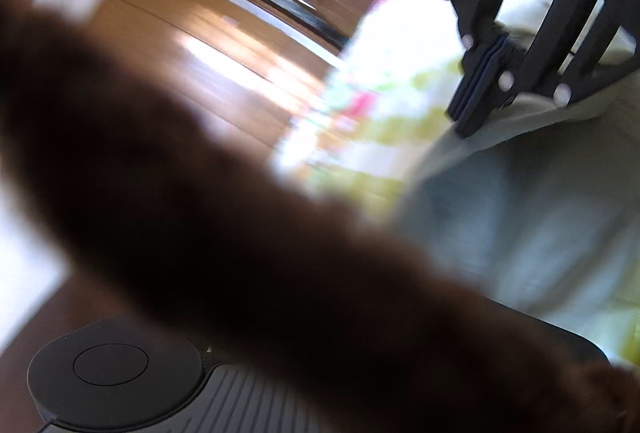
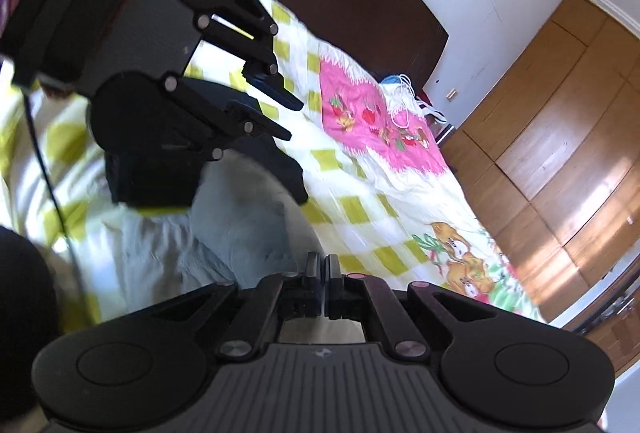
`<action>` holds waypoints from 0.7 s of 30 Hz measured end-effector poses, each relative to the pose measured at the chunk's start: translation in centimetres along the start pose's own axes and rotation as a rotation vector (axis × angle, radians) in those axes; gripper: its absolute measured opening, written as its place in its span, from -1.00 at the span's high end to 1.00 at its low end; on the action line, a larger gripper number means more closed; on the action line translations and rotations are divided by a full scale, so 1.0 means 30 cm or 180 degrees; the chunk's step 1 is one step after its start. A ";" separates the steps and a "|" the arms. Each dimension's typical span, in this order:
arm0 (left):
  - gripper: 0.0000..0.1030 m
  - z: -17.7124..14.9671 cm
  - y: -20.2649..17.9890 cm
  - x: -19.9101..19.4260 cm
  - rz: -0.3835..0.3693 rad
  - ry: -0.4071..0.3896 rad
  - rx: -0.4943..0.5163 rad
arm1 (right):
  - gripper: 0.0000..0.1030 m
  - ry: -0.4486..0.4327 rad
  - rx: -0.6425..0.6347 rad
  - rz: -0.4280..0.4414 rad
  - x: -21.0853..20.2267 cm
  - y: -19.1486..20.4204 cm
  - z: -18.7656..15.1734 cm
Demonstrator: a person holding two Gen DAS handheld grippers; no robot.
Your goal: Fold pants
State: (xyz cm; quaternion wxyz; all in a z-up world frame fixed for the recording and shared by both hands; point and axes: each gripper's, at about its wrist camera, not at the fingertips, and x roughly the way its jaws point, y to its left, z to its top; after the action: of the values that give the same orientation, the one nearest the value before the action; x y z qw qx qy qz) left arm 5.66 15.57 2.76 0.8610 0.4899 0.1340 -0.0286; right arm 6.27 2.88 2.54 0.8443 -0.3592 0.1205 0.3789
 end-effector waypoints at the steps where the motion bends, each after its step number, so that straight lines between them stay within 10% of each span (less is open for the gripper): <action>1: 0.71 -0.009 0.001 -0.014 0.0077 -0.0055 0.0009 | 0.68 0.0088 0.0014 0.0127 0.019 0.031 -0.020; 7: 0.66 -0.121 -0.206 -0.036 -0.0794 0.0374 0.0204 | 0.70 0.0375 -0.0108 0.0528 0.051 0.169 -0.119; 14: 0.36 -0.124 -0.139 -0.122 -0.0728 0.0447 -0.0208 | 0.69 0.0228 -0.0399 0.0307 -0.015 0.099 -0.080; 21: 0.15 -0.175 -0.089 -0.165 -0.0688 0.0583 -0.0517 | 0.00 -0.0271 -0.1685 0.0460 -0.074 0.258 -0.061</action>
State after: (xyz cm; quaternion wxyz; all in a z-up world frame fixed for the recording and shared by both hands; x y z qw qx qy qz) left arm -0.66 18.25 -0.71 0.8738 0.4020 0.2658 -0.0654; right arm -0.73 3.89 -1.69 0.6962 -0.5415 0.0071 0.4712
